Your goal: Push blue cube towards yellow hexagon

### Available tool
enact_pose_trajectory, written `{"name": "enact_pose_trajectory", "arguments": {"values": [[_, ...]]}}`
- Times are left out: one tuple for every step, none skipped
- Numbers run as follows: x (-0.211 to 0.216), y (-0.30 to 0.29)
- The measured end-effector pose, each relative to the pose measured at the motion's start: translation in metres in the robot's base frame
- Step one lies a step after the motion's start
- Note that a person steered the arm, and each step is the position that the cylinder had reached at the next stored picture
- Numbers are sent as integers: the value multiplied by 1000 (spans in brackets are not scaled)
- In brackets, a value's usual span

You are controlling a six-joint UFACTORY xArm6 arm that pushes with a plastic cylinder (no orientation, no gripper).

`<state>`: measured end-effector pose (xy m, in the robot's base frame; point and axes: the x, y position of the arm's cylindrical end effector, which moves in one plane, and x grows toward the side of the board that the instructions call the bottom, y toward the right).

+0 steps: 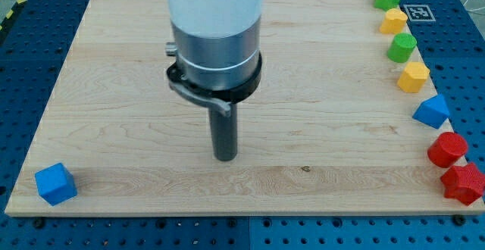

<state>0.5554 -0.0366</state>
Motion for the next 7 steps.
{"name": "enact_pose_trajectory", "arguments": {"values": [[36, -48], [62, -90], [63, -93], [63, -106], [63, -197], [62, -211], [62, -249]]}}
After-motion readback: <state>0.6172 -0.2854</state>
